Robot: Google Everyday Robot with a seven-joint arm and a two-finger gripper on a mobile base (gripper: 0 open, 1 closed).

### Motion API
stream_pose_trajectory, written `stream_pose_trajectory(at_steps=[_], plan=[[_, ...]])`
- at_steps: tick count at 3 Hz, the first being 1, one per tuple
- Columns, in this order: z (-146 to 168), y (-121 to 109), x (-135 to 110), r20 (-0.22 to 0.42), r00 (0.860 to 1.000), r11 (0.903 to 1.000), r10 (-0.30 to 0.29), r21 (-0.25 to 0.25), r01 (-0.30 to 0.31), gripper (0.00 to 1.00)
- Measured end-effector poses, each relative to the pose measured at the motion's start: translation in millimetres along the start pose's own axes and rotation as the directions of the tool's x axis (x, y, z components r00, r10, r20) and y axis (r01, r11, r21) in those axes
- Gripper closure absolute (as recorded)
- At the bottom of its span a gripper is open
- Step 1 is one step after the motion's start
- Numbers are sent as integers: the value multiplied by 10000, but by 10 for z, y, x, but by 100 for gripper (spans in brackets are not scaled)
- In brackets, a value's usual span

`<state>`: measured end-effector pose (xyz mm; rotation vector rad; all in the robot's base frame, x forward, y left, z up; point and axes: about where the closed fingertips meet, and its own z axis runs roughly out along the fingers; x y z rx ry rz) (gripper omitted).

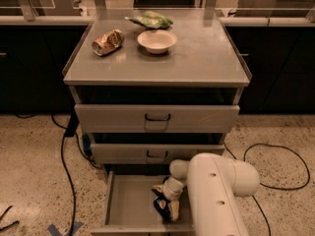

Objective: Place pepsi can into bottom drawer

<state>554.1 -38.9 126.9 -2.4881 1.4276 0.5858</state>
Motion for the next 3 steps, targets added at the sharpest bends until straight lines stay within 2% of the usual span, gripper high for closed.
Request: stream_pose_trajectory(at_steps=[1,2,3], plan=[[-38,48,-6,-149,9999,9999,16,163,-13,0],[-253,191,83,-489,9985,9960,244,867,-201,0],[-454,349,160,-1002,9921,9847,756,1642,-585,0]])
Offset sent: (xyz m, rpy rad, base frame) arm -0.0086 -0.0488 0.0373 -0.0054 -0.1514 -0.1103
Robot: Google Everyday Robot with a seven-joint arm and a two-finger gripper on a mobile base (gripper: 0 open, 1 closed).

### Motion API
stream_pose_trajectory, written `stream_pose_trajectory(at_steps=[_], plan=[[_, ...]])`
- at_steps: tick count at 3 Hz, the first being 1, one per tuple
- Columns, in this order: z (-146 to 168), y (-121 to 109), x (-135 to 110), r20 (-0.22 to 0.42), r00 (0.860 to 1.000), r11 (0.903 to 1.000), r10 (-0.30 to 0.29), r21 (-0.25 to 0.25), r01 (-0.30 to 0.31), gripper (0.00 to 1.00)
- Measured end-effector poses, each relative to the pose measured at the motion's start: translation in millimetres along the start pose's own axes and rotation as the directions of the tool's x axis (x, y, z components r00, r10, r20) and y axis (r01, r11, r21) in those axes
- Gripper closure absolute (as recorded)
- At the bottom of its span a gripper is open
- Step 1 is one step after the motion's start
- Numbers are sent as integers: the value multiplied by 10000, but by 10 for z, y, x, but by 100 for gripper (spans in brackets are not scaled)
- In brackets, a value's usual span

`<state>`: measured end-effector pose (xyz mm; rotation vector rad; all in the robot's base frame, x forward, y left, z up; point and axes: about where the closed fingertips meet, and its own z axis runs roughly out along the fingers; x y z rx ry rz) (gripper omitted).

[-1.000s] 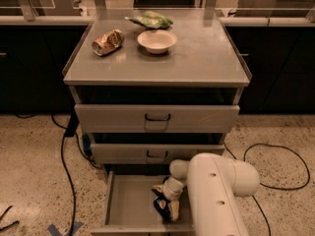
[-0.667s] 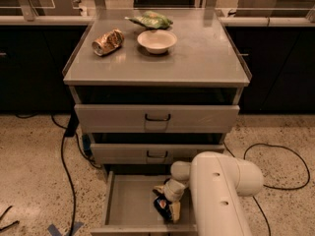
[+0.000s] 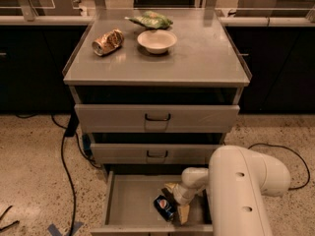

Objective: Place pepsi can into bottom drawer

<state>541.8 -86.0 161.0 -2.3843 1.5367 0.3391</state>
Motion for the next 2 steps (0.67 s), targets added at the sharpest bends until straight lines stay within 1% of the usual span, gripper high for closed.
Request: stream_pose_trajectory(at_steps=[1,2], plan=[[-102,54,52,-370,9989,9987,296,420,-281,0],[-165,72,83,-590,9969,9963,519,717,-476,0]])
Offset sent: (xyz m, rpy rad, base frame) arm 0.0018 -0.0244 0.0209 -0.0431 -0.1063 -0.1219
